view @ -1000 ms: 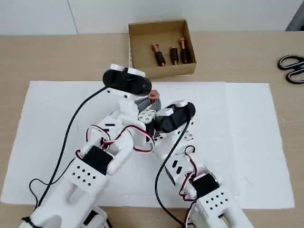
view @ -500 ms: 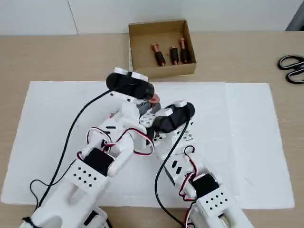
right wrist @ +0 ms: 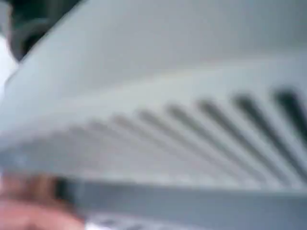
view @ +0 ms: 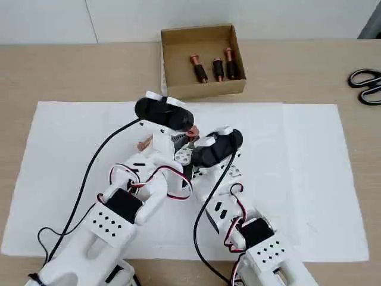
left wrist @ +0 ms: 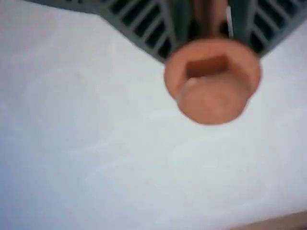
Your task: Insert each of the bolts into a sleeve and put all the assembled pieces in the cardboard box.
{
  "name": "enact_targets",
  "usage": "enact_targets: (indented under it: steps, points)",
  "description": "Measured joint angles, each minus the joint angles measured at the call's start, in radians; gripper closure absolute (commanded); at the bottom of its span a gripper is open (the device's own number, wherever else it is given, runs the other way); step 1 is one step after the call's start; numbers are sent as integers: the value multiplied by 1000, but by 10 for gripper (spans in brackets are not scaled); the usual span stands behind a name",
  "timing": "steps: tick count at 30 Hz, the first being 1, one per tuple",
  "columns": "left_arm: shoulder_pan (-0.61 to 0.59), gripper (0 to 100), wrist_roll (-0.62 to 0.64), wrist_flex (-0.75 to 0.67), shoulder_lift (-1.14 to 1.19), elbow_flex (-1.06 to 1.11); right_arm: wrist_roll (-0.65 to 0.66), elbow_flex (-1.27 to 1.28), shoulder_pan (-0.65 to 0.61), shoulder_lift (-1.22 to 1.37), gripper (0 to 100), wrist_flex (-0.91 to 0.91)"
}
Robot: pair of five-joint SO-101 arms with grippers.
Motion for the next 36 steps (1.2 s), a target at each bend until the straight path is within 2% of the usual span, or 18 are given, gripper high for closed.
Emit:
enact_targets:
  steps: [7,14,23,30,36]
  points:
    - [2,991,0,-3,-2,6,0,2,0,0,995,2]
    - [2,836,-2,3,0,9,0,2,3,0,995,2]
    - [-5,837,-2,5,0,9,0,3,5,0,995,2]
    - [-48,837,-2,5,2,11,0,3,3,0,995,2]
    - [-124,837,-2,63,2,-29,0,3,5,0,995,2]
